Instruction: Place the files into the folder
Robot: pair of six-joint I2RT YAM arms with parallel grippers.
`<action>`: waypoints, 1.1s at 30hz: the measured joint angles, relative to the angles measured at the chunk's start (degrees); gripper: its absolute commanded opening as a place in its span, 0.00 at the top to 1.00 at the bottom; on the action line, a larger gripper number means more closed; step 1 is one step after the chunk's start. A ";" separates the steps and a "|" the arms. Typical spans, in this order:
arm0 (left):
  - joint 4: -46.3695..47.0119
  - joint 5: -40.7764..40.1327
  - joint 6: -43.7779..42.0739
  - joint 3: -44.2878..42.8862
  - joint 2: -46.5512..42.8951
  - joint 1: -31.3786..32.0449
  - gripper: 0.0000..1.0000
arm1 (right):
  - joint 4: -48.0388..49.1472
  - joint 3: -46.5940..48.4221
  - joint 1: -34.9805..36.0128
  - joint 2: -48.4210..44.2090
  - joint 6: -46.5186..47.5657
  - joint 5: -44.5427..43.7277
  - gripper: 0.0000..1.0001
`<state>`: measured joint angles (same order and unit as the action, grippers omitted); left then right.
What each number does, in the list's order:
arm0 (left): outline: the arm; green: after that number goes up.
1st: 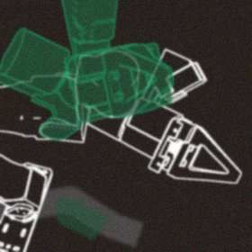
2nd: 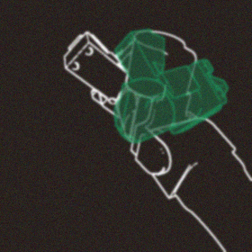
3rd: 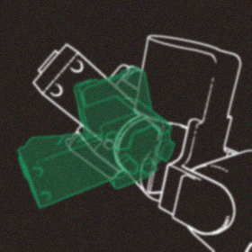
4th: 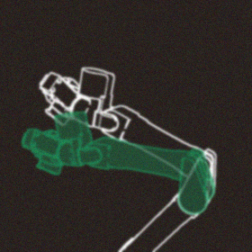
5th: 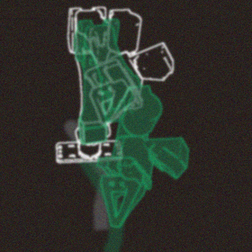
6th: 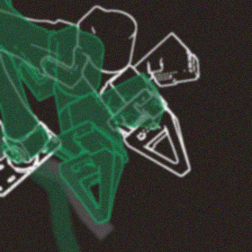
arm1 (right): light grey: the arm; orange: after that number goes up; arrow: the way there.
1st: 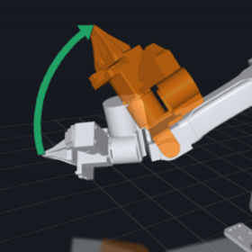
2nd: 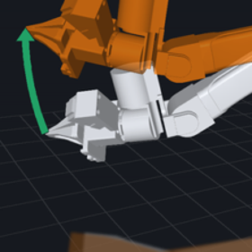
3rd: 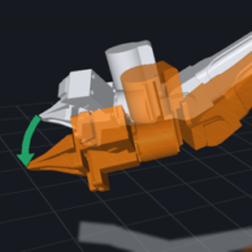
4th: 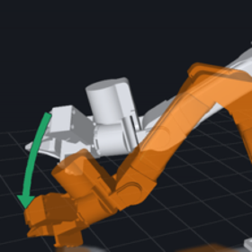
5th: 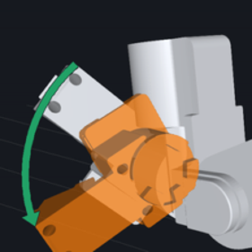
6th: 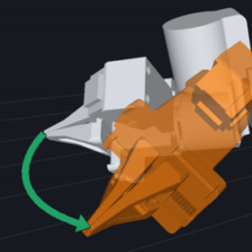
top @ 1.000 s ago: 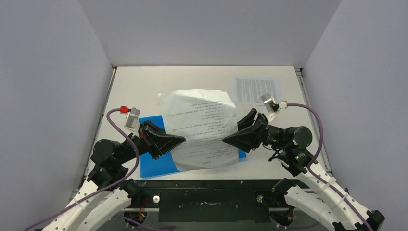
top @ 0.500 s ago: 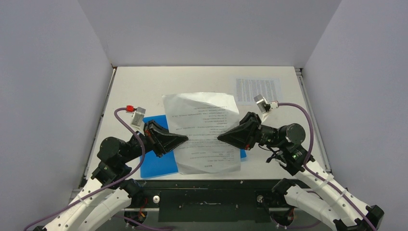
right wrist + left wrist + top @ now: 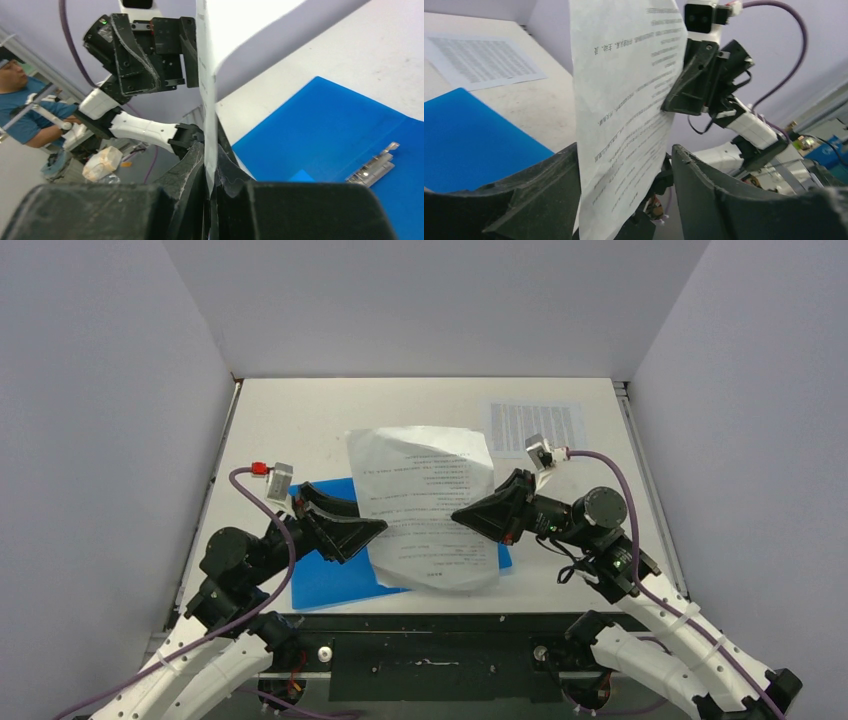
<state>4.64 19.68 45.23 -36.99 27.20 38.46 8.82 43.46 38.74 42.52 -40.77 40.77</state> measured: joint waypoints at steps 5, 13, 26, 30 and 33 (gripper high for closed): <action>-7.61 -8.09 -0.98 -0.07 -0.61 0.00 0.30 | -9.49 4.35 0.00 1.95 5.46 -4.35 0.95; -22.23 -22.53 -1.07 -1.25 4.07 -0.02 0.20 | -23.39 9.97 0.00 7.54 12.13 -12.17 0.95; -20.70 -27.80 3.52 6.93 15.85 -0.02 0.11 | -30.25 10.60 -6.91 19.82 13.31 -13.38 0.95; -19.06 -29.20 4.50 8.92 20.61 -0.02 0.11 | -28.37 10.19 -12.79 22.67 11.52 -10.38 0.95; -16.81 -30.05 4.98 9.77 23.32 -0.02 0.11 | -26.97 9.94 -13.70 24.72 10.29 -9.09 0.95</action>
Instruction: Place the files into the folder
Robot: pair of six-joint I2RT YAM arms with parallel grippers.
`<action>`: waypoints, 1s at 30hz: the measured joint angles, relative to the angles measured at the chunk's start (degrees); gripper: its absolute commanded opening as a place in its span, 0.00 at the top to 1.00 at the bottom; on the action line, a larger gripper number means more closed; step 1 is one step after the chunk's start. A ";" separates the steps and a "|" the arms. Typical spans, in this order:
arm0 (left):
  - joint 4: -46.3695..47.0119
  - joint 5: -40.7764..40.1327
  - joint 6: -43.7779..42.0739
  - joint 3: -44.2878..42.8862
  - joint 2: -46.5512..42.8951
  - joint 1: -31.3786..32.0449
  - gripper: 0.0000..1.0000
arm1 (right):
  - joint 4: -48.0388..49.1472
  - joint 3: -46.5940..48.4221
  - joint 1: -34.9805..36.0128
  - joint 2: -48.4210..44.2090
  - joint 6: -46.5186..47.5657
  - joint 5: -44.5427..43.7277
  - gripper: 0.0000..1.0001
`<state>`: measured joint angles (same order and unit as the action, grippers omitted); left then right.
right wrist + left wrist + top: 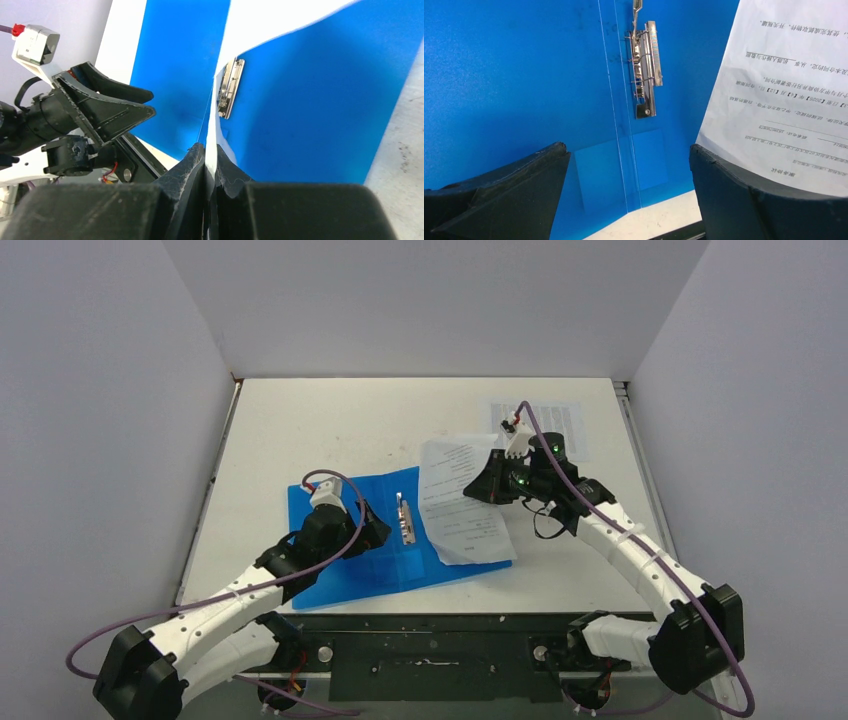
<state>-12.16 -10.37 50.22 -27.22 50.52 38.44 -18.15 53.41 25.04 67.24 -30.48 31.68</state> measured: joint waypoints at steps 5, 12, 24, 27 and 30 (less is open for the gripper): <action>3.87 -0.85 0.24 1.27 4.13 0.00 0.11 | 2.16 -0.17 -0.59 3.61 -1.62 2.08 0.95; 6.60 -1.36 0.26 3.23 6.97 0.00 0.11 | 4.11 -0.39 -1.44 8.02 -2.16 3.34 0.95; 8.59 -1.86 0.20 3.48 7.28 0.00 0.11 | 5.33 -1.22 -1.51 12.81 -0.20 3.34 0.95; 8.59 -1.86 0.20 3.52 7.34 0.00 0.11 | 5.46 -1.62 -1.51 13.42 0.28 3.52 0.95; 9.03 -1.86 0.20 3.89 7.43 0.00 0.11 | 5.92 -1.70 -1.51 14.08 0.74 4.04 0.95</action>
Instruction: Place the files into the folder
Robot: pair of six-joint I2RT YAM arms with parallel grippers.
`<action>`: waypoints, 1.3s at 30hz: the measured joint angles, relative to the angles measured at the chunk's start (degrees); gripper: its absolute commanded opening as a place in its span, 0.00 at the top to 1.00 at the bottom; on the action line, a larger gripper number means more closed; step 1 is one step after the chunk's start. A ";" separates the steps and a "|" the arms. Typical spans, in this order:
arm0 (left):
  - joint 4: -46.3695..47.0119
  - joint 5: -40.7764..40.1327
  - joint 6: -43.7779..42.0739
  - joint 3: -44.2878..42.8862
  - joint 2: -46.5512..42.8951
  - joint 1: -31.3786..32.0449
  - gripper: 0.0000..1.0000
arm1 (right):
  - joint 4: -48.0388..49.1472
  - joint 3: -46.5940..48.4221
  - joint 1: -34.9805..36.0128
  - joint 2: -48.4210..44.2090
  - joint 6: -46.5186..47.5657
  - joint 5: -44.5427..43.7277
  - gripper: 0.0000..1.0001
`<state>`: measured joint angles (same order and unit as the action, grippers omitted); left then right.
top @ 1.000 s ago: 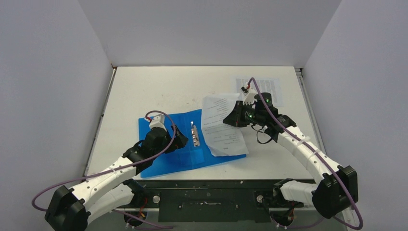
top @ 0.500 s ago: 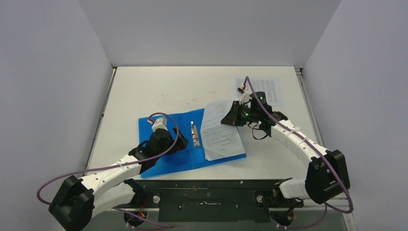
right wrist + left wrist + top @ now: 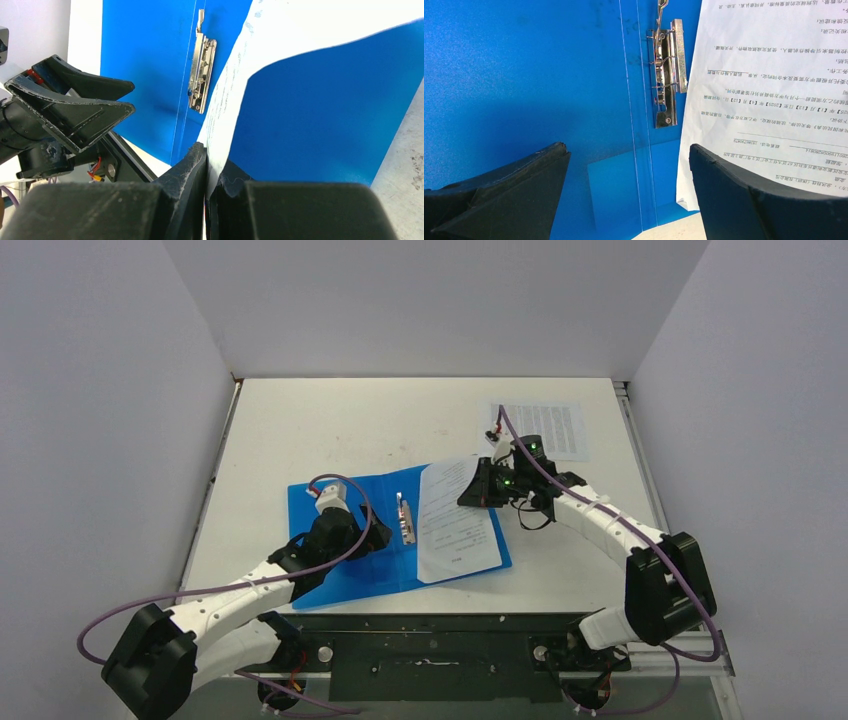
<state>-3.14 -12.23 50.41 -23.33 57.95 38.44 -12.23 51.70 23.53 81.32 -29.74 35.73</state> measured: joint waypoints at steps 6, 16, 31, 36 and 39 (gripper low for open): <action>0.74 0.02 -0.04 0.20 0.15 0.00 0.11 | 0.28 -0.02 0.02 1.16 1.25 0.74 0.95; 2.36 0.02 -0.22 0.28 1.11 0.00 0.11 | 1.31 -0.02 0.50 1.20 3.67 1.33 0.95; 2.99 0.02 -1.09 0.61 1.11 0.00 0.11 | 3.34 -0.02 2.14 1.18 4.31 3.30 0.95; 3.23 0.02 -1.31 1.20 1.11 0.00 0.11 | 3.69 -0.02 2.36 1.18 4.31 3.56 0.95; 3.19 0.02 -1.40 1.46 1.09 0.00 0.11 | 3.76 -0.02 2.45 1.16 4.31 3.65 0.95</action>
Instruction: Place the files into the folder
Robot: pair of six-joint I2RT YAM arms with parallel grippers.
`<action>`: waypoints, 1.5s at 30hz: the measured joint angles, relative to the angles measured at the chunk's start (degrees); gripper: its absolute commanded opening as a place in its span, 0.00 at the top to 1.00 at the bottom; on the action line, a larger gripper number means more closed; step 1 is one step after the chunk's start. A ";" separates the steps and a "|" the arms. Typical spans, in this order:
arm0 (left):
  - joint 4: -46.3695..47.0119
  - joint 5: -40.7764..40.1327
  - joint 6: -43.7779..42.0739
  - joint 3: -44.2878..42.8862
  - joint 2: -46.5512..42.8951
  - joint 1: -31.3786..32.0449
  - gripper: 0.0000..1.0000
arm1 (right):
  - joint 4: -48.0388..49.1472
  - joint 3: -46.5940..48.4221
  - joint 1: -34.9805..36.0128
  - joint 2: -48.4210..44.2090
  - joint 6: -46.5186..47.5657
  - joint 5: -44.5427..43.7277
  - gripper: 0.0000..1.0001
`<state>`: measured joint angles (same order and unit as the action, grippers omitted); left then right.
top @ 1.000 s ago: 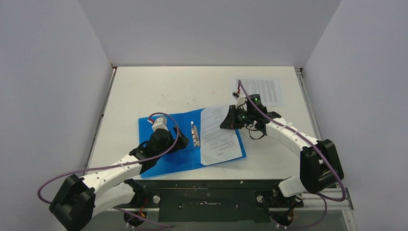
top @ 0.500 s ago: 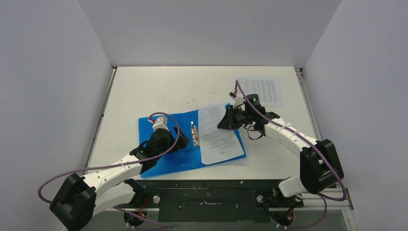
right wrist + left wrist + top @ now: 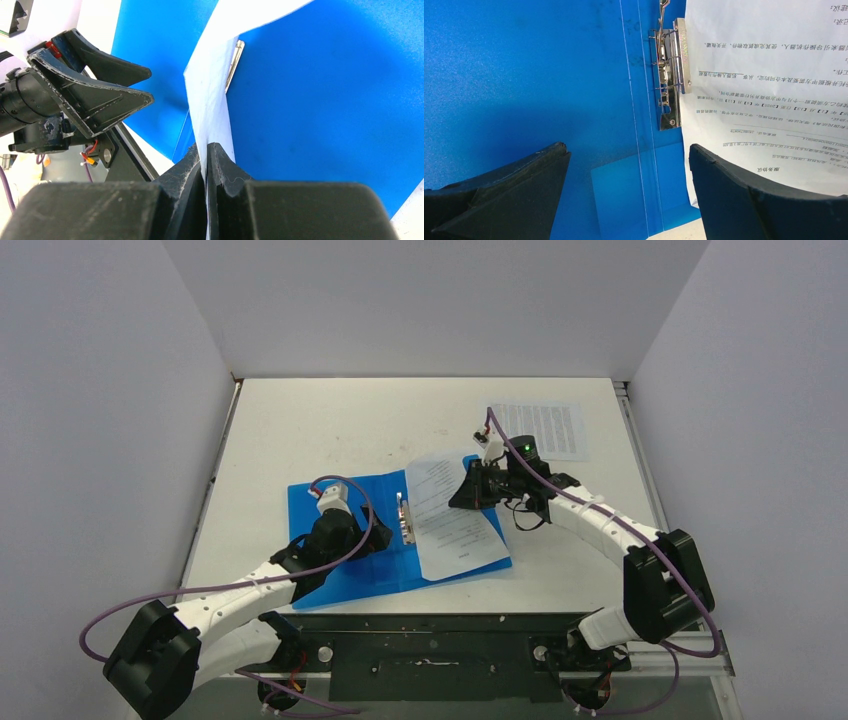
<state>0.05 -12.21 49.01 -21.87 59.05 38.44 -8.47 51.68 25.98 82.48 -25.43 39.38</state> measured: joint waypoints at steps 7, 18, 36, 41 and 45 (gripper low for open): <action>0.07 0.00 -0.13 0.00 -0.42 0.00 0.11 | -0.15 0.00 0.28 -1.14 0.35 0.07 0.95; 0.13 0.00 -0.13 0.76 -1.18 0.00 0.11 | -0.07 -0.07 0.44 -2.78 0.31 0.07 0.95; 0.11 -0.02 -0.17 1.05 -2.51 0.00 0.11 | 2.27 -0.85 1.11 0.90 0.90 0.13 0.95; 0.13 0.02 -0.37 1.05 -2.51 0.00 0.11 | 0.85 -0.15 1.18 2.23 3.02 0.50 0.95; 0.11 0.13 -0.66 1.05 -2.51 0.00 0.11 | -0.83 1.27 1.88 3.85 5.09 0.35 0.95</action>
<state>0.16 -12.08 48.36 -20.82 56.53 38.44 -9.30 52.95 27.86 86.32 -20.34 39.72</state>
